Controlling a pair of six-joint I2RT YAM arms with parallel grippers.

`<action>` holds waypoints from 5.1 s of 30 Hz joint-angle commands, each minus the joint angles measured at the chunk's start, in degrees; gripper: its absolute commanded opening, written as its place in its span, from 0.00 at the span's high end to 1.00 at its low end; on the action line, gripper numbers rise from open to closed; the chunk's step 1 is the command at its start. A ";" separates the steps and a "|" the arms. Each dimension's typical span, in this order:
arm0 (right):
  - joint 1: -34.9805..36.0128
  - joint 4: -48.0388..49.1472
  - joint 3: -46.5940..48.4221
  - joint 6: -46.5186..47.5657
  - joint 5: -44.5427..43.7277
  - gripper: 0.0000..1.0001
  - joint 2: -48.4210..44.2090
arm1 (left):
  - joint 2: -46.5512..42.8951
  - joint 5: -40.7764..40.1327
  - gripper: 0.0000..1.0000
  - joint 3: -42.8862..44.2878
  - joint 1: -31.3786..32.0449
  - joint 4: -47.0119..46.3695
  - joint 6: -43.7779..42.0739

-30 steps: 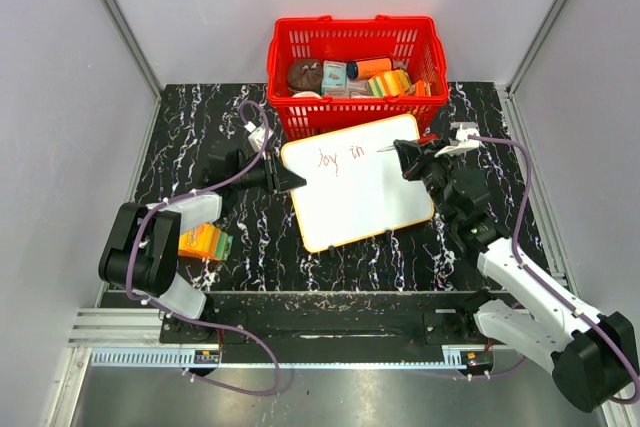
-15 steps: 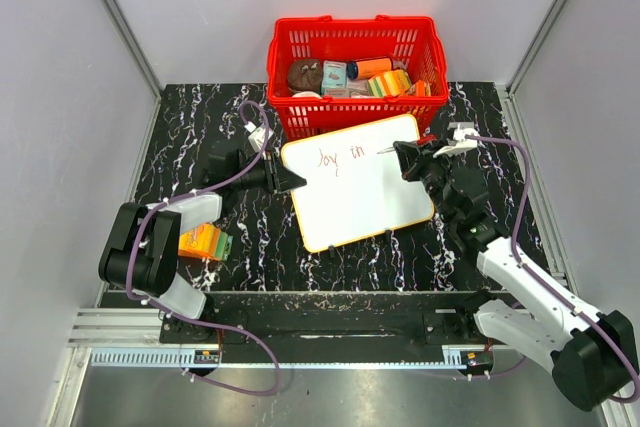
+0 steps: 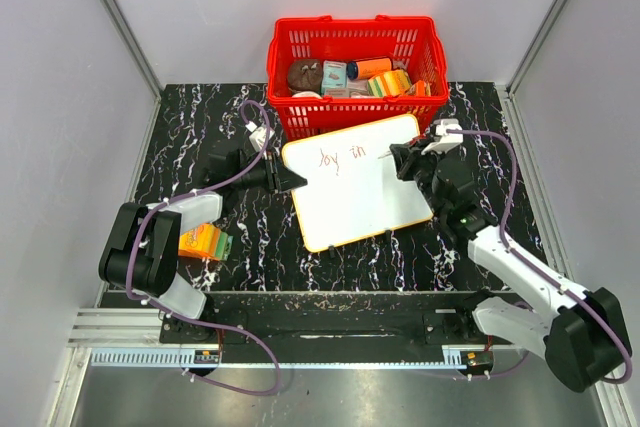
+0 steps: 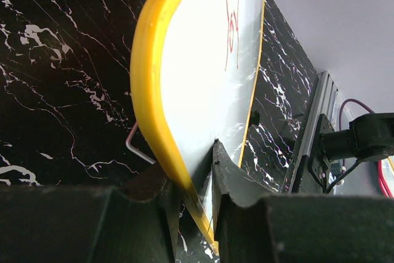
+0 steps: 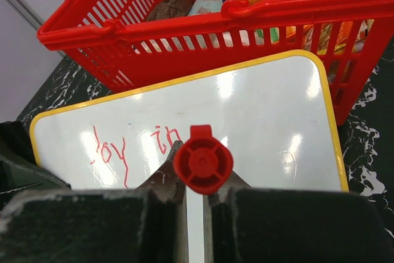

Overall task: Write a sentence on the whiteboard
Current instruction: Write on the whiteboard with the whiteboard.

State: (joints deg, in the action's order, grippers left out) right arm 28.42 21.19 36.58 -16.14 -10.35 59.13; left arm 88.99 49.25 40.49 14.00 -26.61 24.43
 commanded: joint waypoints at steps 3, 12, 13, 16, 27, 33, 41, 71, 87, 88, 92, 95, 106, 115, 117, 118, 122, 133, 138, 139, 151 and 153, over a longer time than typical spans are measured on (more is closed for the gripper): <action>-0.30 7.19 1.92 2.69 -3.36 1.00 2.91 | 1.19 -7.86 1.00 -0.24 1.56 3.76 -11.15; -0.30 10.10 4.11 4.10 -3.27 1.00 7.04 | 1.27 -7.86 1.00 -0.15 1.56 3.85 -11.24; -0.30 10.19 4.29 4.19 -3.19 1.00 7.31 | 1.27 -7.95 1.00 -0.15 1.56 3.85 -11.24; -0.30 10.10 4.29 4.45 -2.40 1.00 7.75 | 1.27 -7.95 1.00 -0.15 1.56 3.94 -11.24; 1.27 11.42 1.31 0.32 7.10 1.00 5.29 | 1.27 -8.12 1.00 -0.24 1.65 3.94 -11.24; 8.65 12.12 0.69 4.18 1.40 1.00 5.46 | 1.19 -8.21 1.00 -0.15 1.65 3.94 -11.33; 18.31 16.15 -1.68 4.72 -4.41 1.00 8.09 | 1.18 -8.21 1.00 -0.15 1.65 4.02 -11.42; 29.41 22.23 -4.14 7.79 -14.96 1.00 16.54 | 1.45 -8.12 1.00 0.03 1.73 4.11 -11.42; 29.41 21.96 -3.88 7.70 -16.02 1.00 19.00 | 1.45 -8.21 1.00 0.03 1.73 4.29 -11.51; 29.41 21.96 -3.88 7.53 -16.02 1.00 19.17 | 1.36 -8.21 1.00 0.03 1.73 4.29 -11.51; 29.41 21.79 -3.79 7.35 -16.63 1.00 19.97 | 1.36 -8.21 1.00 0.03 1.73 4.37 -11.59; 29.49 21.35 -3.71 7.18 -17.42 1.00 20.14 | 1.36 -8.21 1.00 0.12 1.73 4.37 -11.59; 29.32 20.38 -3.80 8.14 -20.94 1.00 19.18 | 1.36 -8.21 1.00 0.12 1.73 4.46 -11.59; 29.06 19.94 -2.83 8.32 -23.84 1.00 19.18 | 1.27 -8.21 1.00 0.12 1.73 4.46 -11.68; 28.97 19.94 -2.83 8.23 -23.58 1.00 19.00 | 1.27 -8.21 1.00 0.03 1.73 4.55 -11.68; 28.79 19.94 -2.74 8.14 -23.49 1.00 19.00 | 1.19 -8.12 1.00 0.03 1.73 4.55 -11.68; 28.62 19.77 -2.21 8.06 -22.62 1.00 19.09 | 1.19 -8.21 1.00 0.03 1.73 4.55 -11.68; 28.53 18.45 -0.10 7.35 -19.45 1.00 19.61 | 1.36 -8.03 1.00 0.12 1.82 4.55 -11.68; 28.44 17.48 0.34 6.91 -17.34 1.00 20.49 | 1.36 -8.03 1.00 0.12 1.82 4.55 -11.68; 28.44 17.31 0.42 6.65 -17.08 1.00 20.76 | 1.27 -8.03 1.00 0.12 1.82 4.55 -11.68; 28.53 14.50 -1.42 3.93 -14.88 1.00 20.15 | 1.45 -8.03 1.00 0.20 1.82 4.64 -11.77; 28.53 14.32 -2.12 3.66 -14.53 1.00 19.79 | 1.45 -8.03 1.00 0.20 1.82 4.64 -11.77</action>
State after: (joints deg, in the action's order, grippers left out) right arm 57.30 38.15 35.16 -11.51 -25.74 79.40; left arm 88.99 48.69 40.82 14.20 -25.47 24.34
